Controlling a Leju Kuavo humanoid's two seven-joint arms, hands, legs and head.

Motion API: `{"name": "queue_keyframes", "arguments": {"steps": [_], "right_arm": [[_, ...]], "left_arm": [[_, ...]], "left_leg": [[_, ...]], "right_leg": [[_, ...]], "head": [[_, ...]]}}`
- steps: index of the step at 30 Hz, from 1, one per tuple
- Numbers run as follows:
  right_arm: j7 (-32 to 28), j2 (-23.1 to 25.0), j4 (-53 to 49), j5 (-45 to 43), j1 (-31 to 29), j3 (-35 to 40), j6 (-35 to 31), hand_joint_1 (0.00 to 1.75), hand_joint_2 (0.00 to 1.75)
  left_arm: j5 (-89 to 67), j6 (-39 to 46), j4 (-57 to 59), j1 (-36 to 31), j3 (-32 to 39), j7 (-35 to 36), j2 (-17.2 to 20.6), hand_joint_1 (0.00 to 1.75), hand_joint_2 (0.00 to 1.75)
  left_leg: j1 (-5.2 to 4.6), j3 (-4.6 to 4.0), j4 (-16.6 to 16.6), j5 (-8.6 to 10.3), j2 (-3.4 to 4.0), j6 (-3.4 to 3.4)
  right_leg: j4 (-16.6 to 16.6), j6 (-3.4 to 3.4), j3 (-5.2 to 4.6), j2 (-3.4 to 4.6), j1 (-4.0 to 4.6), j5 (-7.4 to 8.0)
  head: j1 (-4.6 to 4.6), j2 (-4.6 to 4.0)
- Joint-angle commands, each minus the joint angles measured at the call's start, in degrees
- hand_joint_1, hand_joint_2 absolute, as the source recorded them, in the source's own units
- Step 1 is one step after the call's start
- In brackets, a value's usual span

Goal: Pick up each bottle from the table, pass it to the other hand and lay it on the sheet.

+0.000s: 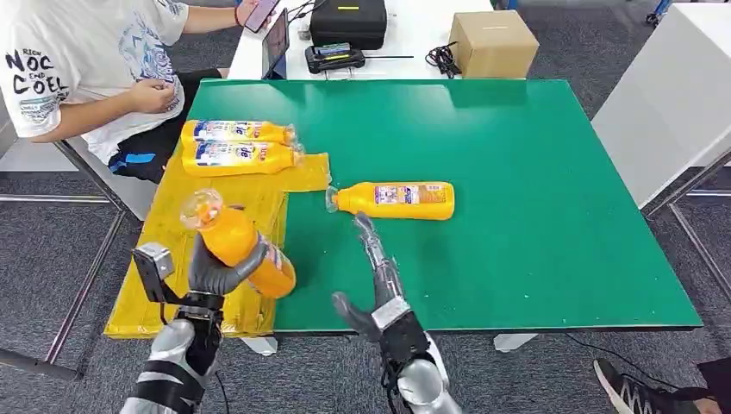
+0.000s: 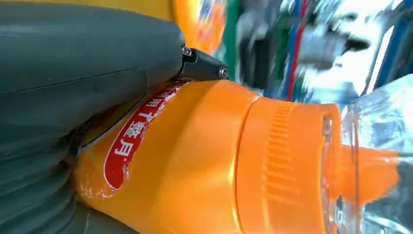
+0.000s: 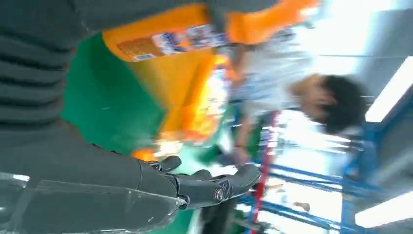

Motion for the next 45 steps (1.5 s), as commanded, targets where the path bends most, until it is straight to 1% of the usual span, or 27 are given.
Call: {"name": "queue_keyframes", "arguments": {"steps": [1,2,3,4,5,6,13,14,15,16,17,18,20,21,24,25,26,30,31,32,36,37,38,40,41,44,45], "right_arm": [[-0.7,-1.5,-16.8,-5.7,3.0,-1.5,0.2,0.00,0.00],[-0.7,-1.6,-16.8,-5.7,3.0,-1.5,0.3,0.00,0.00],[-0.7,-1.4,-16.3,-6.3,2.9,-2.0,0.3,0.00,0.00],[-0.7,-1.2,-15.4,-6.0,2.7,-2.3,-0.1,0.00,0.00],[-0.7,-1.1,-14.9,-6.0,2.5,-2.5,-0.2,0.00,0.00],[-0.7,-1.0,-13.9,-6.6,2.1,-2.4,0.2,0.00,0.00],[-0.7,-0.9,-13.1,-6.6,1.7,-2.2,0.1,0.00,0.00],[-0.7,-0.9,-13.1,-6.6,1.7,-2.2,0.1,0.00,0.00],[-0.7,-1.0,-12.8,-6.9,1.3,-1.8,0.5,0.00,0.00],[-0.7,-1.1,-12.2,-6.9,1.0,-1.6,0.6,0.00,0.00],[-0.7,-1.1,-11.7,-6.9,0.7,-1.3,0.5,0.00,0.00],[-0.4,-1.1,-10.3,-7.0,0.0,-0.6,1.0,0.00,0.00],[-0.3,-1.3,-8.8,-7.2,-0.5,0.0,1.3,0.00,0.00],[-0.4,-1.4,-8.0,-7.1,-0.4,0.0,1.4,0.00,0.00],[-0.6,-1.6,-5.8,-7.3,-0.7,0.0,2.6,0.00,0.00],[-0.5,-1.6,-5.5,-7.3,-0.7,0.0,2.7,0.00,0.00],[-0.2,-1.5,-4.7,-7.3,-1.0,0.1,3.3,0.00,0.00],[0.4,-1.2,-3.5,-7.5,-1.5,0.2,4.1,0.00,0.00],[0.5,-1.1,-3.4,-7.6,-1.6,0.2,4.2,0.00,0.00],[0.5,-1.1,-3.2,-7.6,-1.6,0.1,4.2,0.00,0.00],[0.5,-1.0,-3.1,-7.6,-1.7,0.0,4.2,0.00,0.00],[0.6,-1.0,-3.0,-7.4,-1.7,0.0,4.1,0.00,0.00],[0.7,-0.9,-3.0,-6.9,-1.8,0.2,3.9,0.00,0.00],[0.8,-0.7,-2.9,-6.2,-1.9,0.3,3.6,0.00,0.00],[0.8,-0.6,-3.0,-6.1,-1.8,0.3,3.6,0.00,0.00],[1.0,-0.5,-2.8,-5.9,-1.9,0.5,3.5,0.00,0.00],[1.2,-0.4,-2.6,-5.9,-2.0,0.4,3.5,0.00,0.00]], "left_arm": [[-15.8,14.6,6.9,-9.0,7.0,-4.1,2.6,1.75,1.75],[-15.9,14.5,6.9,-9.1,7.2,-4.1,2.7,1.75,1.75],[-25.7,23.3,8.2,-9.9,5.3,-5.0,4.2,1.75,1.75],[-29.0,25.7,9.2,-10.7,6.0,-4.5,4.4,1.75,1.75],[-29.5,25.3,9.5,-11.1,6.3,-4.5,4.7,1.75,1.75],[-40.2,33.9,11.7,-12.4,4.1,-4.2,6.4,1.75,1.75],[-41.5,34.3,12.7,-13.3,4.6,-4.3,6.5,1.75,1.75],[-41.5,34.3,12.7,-13.3,4.6,-4.3,6.5,1.75,1.75],[-50.9,39.0,14.6,-14.2,3.7,-2.2,7.6,1.75,1.75],[-53.1,38.8,16.8,-15.4,3.8,-1.3,7.9,1.75,1.75],[-55.3,39.0,19.0,-16.7,3.7,-0.5,8.3,1.75,1.75],[-62.9,39.0,22.4,-18.5,4.6,1.5,9.2,1.75,1.75],[-71.0,38.5,28.1,-20.6,4.7,3.3,10.4,1.75,1.75],[-72.5,39.0,31.5,-21.8,3.6,3.2,11.2,1.75,1.75],[-78.4,38.4,38.0,-22.7,0.5,4.4,12.4,1.75,1.75],[-77.9,37.6,38.5,-22.5,0.6,3.9,12.1,1.75,1.75],[-76.0,34.4,39.3,-22.0,1.0,0.9,11.8,1.75,1.75],[-78.0,32.3,40.1,-21.0,-1.3,0.2,12.2,1.75,1.75],[-78.0,32.0,40.0,-21.0,-1.4,0.2,12.3,1.75,1.75],[-78.0,31.3,40.0,-21.0,-1.5,0.0,12.3,1.75,1.75],[-78.0,30.1,39.7,-21.3,-1.7,0.0,12.2,1.75,1.75],[-78.0,29.6,39.7,-21.3,-1.8,0.0,12.3,1.75,1.75],[-77.9,28.5,39.3,-21.2,-2.1,-0.4,12.4,1.75,1.75],[-78.0,29.5,38.3,-21.0,-3.0,0.5,12.5,1.75,1.75],[-76.9,28.7,38.0,-21.0,-2.5,-0.4,12.1,1.75,1.75],[-75.3,26.8,37.3,-20.8,-2.1,-1.1,11.6,1.75,1.75],[-75.5,24.6,37.1,-21.0,-2.9,-1.1,11.7,1.75,1.75]], "left_leg": [[0.10,0.14,0.1,-0.11,-0.04,-0.09],[0.06,0.08,0.0,-0.05,-0.05,-0.07],[0.10,0.21,0.0,-0.12,-0.04,-0.10],[0.08,0.15,0.0,-0.06,-0.01,-0.07],[0.13,0.28,0.0,-0.12,-0.04,-0.11],[0.08,0.20,0.0,-0.07,0.00,-0.09],[0.05,0.14,0.0,-0.04,0.02,-0.06],[0.10,0.27,0.0,-0.11,0.04,-0.10],[0.09,0.25,0.0,-0.10,0.02,-0.09],[0.14,0.32,0.0,-0.15,0.03,-0.12],[0.05,0.15,0.0,-0.04,0.01,-0.06],[0.13,0.33,0.0,-0.13,0.05,-0.11],[0.05,0.14,0.0,-0.02,0.04,-0.07],[0.12,0.30,0.0,-0.08,0.02,-0.11],[0.09,0.35,-0.1,-0.05,0.16,-0.11],[0.13,0.49,-0.1,-0.10,0.21,-0.15],[0.09,0.38,-0.1,-0.06,0.16,-0.11],[0.12,0.49,-0.1,-0.13,0.23,-0.10],[0.09,0.29,0.0,-0.06,0.18,-0.06],[0.12,0.38,0.0,-0.12,0.17,-0.08],[0.07,0.13,0.0,-0.01,0.13,-0.05],[0.13,0.30,0.0,-0.09,0.13,-0.10],[0.10,0.17,0.0,-0.04,0.11,-0.08],[0.18,0.35,0.1,-0.14,0.11,-0.14],[0.09,0.17,0.0,-0.03,0.10,-0.08],[0.13,0.28,0.0,-0.09,0.13,-0.12],[0.12,0.20,0.0,-0.06,0.10,-0.09]], "right_leg": [[0.0,-0.12,0.20,-0.07,0.11,-0.10],[0.0,-0.09,0.14,-0.08,0.07,-0.06],[0.0,-0.13,0.28,-0.07,0.11,-0.12],[0.0,-0.10,0.20,-0.04,0.08,-0.06],[0.0,-0.15,0.36,-0.07,0.14,-0.12],[0.0,-0.12,0.25,-0.03,0.09,-0.06],[0.0,-0.09,0.16,-0.01,0.05,-0.03],[0.0,-0.14,0.30,0.00,0.11,-0.09],[0.0,-0.12,0.28,-0.02,0.10,-0.09],[0.0,-0.15,0.37,-0.01,0.16,-0.13],[0.0,-0.08,0.18,-0.01,0.06,-0.04],[-0.1,-0.15,0.37,0.01,0.14,-0.10],[0.0,-0.09,0.15,0.02,0.05,-0.01],[0.0,-0.15,0.34,-0.01,0.13,-0.06],[-0.1,-0.14,0.35,0.12,0.09,0.00],[-0.1,-0.19,0.48,0.14,0.14,-0.03],[-0.1,-0.15,0.38,0.08,0.10,-0.01],[-0.1,-0.16,0.47,0.16,0.13,-0.08],[-0.1,-0.10,0.29,0.11,0.09,-0.04],[-0.1,-0.13,0.39,0.10,0.12,-0.09],[0.0,-0.09,0.15,0.09,0.07,0.00],[0.0,-0.16,0.35,0.08,0.14,-0.07],[0.0,-0.12,0.21,0.07,0.10,-0.02],[0.0,-0.20,0.42,0.06,0.19,-0.11],[0.0,-0.12,0.20,0.07,0.09,-0.02],[0.0,-0.18,0.32,0.08,0.14,-0.07],[0.0,-0.14,0.23,0.05,0.12,-0.04]], "head": [[0.00,0.00],[-0.02,0.00],[-0.02,0.00],[0.00,0.00],[-0.02,0.00],[0.00,0.00],[0.00,0.00],[-0.02,0.00],[-0.02,0.00],[-0.02,0.00],[-0.02,0.00],[-0.02,0.00],[0.00,0.00],[0.00,0.00],[0.00,0.00],[0.00,0.00],[-0.02,0.00],[0.00,0.00],[-0.02,0.00],[0.00,0.00],[0.00,0.00],[0.00,0.00],[0.00,0.00],[0.00,0.00],[0.00,0.00],[-0.02,0.00],[0.00,0.00]]}}
